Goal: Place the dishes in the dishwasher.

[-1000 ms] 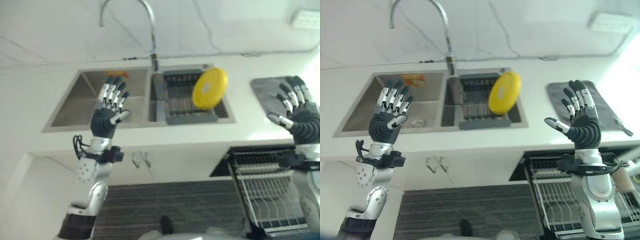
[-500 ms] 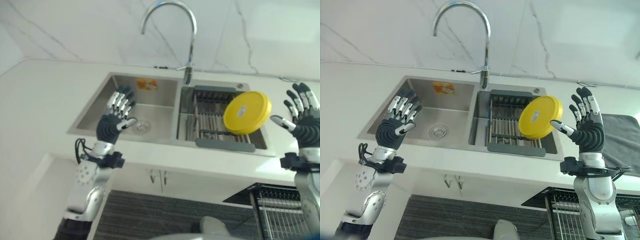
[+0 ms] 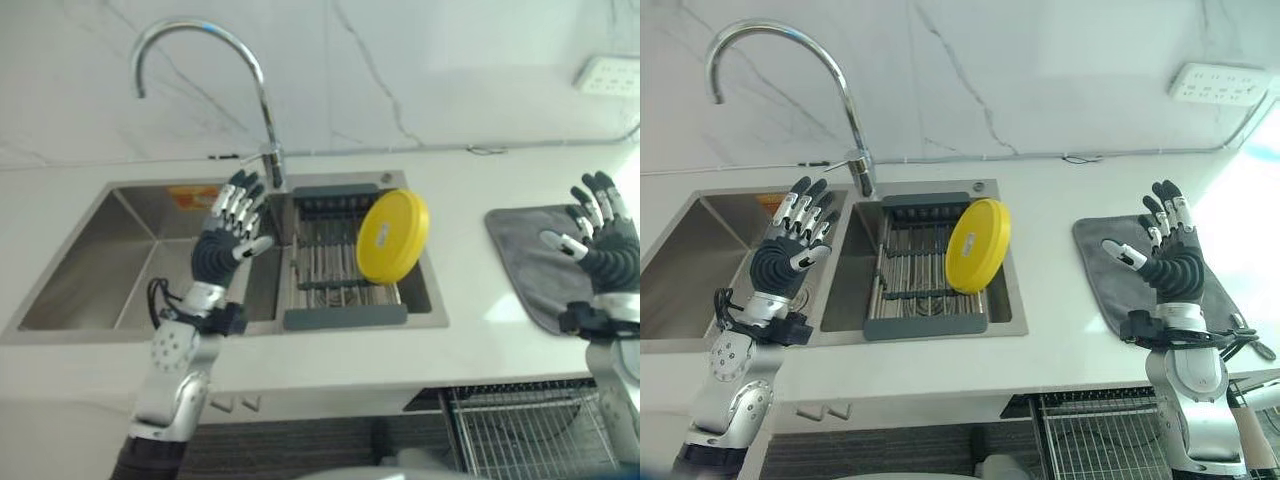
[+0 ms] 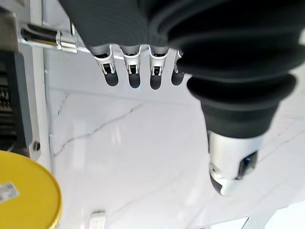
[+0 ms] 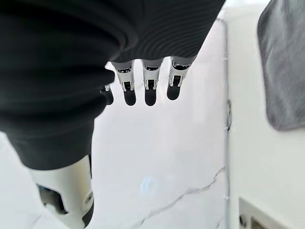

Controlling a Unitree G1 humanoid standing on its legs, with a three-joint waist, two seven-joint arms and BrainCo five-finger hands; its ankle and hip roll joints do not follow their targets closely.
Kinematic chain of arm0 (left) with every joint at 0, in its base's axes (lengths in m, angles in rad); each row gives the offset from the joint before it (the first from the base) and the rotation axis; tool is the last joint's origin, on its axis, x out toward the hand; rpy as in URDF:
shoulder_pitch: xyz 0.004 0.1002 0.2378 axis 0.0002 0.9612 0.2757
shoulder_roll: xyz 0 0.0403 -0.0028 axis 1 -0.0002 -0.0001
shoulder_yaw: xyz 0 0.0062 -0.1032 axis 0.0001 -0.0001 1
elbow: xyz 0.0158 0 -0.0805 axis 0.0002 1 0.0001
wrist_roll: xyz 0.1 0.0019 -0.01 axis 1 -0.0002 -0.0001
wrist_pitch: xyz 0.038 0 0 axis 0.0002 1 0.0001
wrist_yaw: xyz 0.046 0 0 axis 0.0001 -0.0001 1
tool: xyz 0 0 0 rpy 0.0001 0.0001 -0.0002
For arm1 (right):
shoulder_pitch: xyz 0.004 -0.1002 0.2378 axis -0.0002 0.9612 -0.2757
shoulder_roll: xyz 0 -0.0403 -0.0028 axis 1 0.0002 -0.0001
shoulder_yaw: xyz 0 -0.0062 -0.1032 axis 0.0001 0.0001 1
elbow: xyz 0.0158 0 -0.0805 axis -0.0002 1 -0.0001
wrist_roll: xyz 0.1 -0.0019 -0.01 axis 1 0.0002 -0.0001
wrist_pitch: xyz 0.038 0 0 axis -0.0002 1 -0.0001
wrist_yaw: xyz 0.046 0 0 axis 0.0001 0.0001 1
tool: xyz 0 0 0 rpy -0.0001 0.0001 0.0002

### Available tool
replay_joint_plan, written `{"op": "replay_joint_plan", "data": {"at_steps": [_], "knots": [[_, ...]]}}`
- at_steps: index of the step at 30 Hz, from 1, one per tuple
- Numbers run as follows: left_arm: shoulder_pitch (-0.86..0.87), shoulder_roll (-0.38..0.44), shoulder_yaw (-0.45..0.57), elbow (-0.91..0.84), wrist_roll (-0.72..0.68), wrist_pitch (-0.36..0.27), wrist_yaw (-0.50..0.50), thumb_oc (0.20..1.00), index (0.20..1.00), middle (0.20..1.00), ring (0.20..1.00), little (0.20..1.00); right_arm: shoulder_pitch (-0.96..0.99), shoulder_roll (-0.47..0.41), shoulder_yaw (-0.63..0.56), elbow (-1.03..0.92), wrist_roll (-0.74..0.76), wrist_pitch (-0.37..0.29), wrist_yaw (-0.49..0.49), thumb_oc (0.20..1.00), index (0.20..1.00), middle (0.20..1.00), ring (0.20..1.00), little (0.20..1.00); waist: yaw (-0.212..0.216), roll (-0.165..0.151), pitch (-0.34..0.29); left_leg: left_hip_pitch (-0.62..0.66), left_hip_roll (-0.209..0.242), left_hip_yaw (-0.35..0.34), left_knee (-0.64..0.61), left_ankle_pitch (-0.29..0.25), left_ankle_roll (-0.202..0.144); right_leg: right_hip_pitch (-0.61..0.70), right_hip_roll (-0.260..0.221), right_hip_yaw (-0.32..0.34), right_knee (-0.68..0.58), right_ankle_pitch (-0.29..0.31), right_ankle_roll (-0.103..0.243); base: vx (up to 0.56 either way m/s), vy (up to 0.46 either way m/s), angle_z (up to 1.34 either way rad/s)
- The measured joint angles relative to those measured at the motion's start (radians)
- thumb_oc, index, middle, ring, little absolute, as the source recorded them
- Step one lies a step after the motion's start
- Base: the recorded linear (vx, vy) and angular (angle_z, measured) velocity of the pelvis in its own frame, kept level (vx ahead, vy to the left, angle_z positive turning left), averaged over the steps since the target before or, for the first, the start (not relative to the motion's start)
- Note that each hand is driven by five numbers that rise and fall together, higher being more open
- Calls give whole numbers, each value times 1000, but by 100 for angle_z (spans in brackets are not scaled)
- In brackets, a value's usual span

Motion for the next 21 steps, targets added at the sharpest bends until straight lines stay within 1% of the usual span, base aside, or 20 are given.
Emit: {"op": "replay_joint_plan", "data": {"at_steps": [2,3,4,5,6,7,8,9,10,11,12,13,14,15,16,17,18,19,21], "knots": [[1,-5,1,0,0,0,-21,1000,1000,1000,1000,1000,22,0,-6,1,1,27,29,1000,1000,1000,1000,1000,-2,4,0,-3,5,0,0,-2,-12,0,0,-7,0,0,0,-8,-197,13],[0,-8,1,1,-1,-1,-29,1000,1000,1000,1000,1000,24,-2,-5,3,1,39,39,1000,1000,1000,1000,1000,-4,6,4,-23,22,-5,34,-7,-50,-6,1,-10,11,-4,0,-19,-203,14],[-1,-1,2,1,-1,-4,-39,1000,1000,1000,1000,1000,16,-2,-4,17,0,48,51,1000,1000,1000,1000,1000,7,-13,11,-83,31,-11,162,-41,-68,-46,-2,-5,83,-44,-38,-11,-99,23],[2,25,1,-1,-1,-5,-47,1000,1000,1000,1000,1000,17,2,-8,28,0,67,57,1000,1000,1000,1000,1000,11,-90,32,-274,39,-13,547,-31,-108,-73,-56,17,129,-82,-35,27,112,9],[16,13,-3,-1,-1,-9,-49,1000,1000,1000,1000,1000,9,2,-6,28,0,68,58,1000,1000,1000,1000,1000,23,-105,30,-400,56,-23,698,25,-108,-26,-61,23,14,-102,44,40,167,-29],[8,-9,-4,-5,-1,-15,-49,1000,1000,1000,1000,1000,-35,-39,-5,33,-1,68,67,1000,1000,1000,1000,1000,50,-10,49,-424,124,-53,531,32,-98,-71,-16,4,163,-169,59,41,217,-39],[-21,21,-2,-6,-1,-27,-48,1000,1000,1000,1000,1000,-62,-50,3,40,-2,72,79,1000,1000,1000,1000,1000,30,-45,63,-414,86,-54,412,17,-96,-72,-81,20,217,-155,37,58,228,-58],[-19,19,-8,8,-2,-34,-45,1000,1000,1000,1000,1000,-99,-57,40,69,-2,75,83,1000,1000,1000,1000,1000,30,-35,69,-386,67,-72,292,20,-75,-72,-71,42,211,-150,10,57,202,-78],[-41,18,-19,17,-1,-31,-37,1000,1000,1000,1000,1000,-63,-66,81,58,20,92,140,1000,1000,1000,1000,1000,26,-27,65,-332,-10,-26,187,15,-38,-25,-96,45,120,-121,52,104,200,-88],[-42,18,-19,22,-1,-31,-37,1000,1000,1000,1000,1000,-33,-73,75,57,21,93,148,1000,1000,1000,1000,1000,8,-8,55,-287,-27,-26,120,13,1,6,-84,40,92,-116,59,88,106,-84],[-40,11,-15,23,-1,-33,-37,1000,1000,1000,1000,1000,-9,-71,68,57,25,93,152,1000,1000,1000,1000,1000,6,-1,48,-264,-30,-29,93,39,10,24,-80,49,83,-118,70,100,118,-29],[-39,-5,-10,23,0,-36,-41,1000,1000,1000,1000,1000,2,-60,53,57,58,92,168,1000,1000,1000,1000,1000,6,-5,42,-264,-35,-37,79,39,8,21,-78,47,83,-127,82,75,89,-11],[-39,-9,-11,23,0,-36,-45,1000,1000,1000,1000,1000,2,-35,36,57,65,91,175,1000,1000,1000,1000,1000,3,-18,35,-267,-46,-49,63,44,1,14,-88,47,90,-145,81,61,89,34],[-40,-7,-10,22,0,-36,-45,1000,1000,1000,1000,1000,-5,-7,30,57,90,90,176,1000,1000,1000,1000,1000,2,-48,24,-268,-76,-56,91,53,12,10,-116,39,72,-130,77,49,78,37],[-30,-18,-10,22,0,-36,-45,1000,1000,1000,1000,1000,-6,-1,38,48,98,89,180,1000,1000,1000,1000,1000,16,-19,3,-253,-59,-70,135,54,34,25,-107,38,85,-123,83,74,95,40],[-26,-17,-5,22,0,-37,-44,1000,1000,1000,1000,1000,-1,15,42,48,98,89,179,1000,1000,1000,1000,1000,11,-25,-16,-208,-85,-74,79,75,49,41,-119,48,89,-109,82,80,80,15],[-19,-15,0,20,0,-40,-42,1000,1000,1000,1000,1000,-3,27,43,47,100,90,178,1000,1000,1000,1000,1000,14,-28,-26,-188,-101,-74,48,85,53,52,-128,48,83,-98,92,78,77,17],[-8,-15,0,20,0,-40,-40,1000,1000,1000,1000,1000,-3,32,45,43,110,91,180,1000,1000,1000,1000,1000,15,-30,-28,-170,-108,-72,32,99,62,62,-133,50,77,-92,95,44,40,4],[6,-12,0,20,1,-40,-38,1000,1000,1000,1000,1000,-4,32,48,44,136,93,179,1000,1000,1000,1000,1000,19,-41,-31,-163,-115,-72,21,102,64,72,-138,49,59,-91,96,35,32,4]]}}
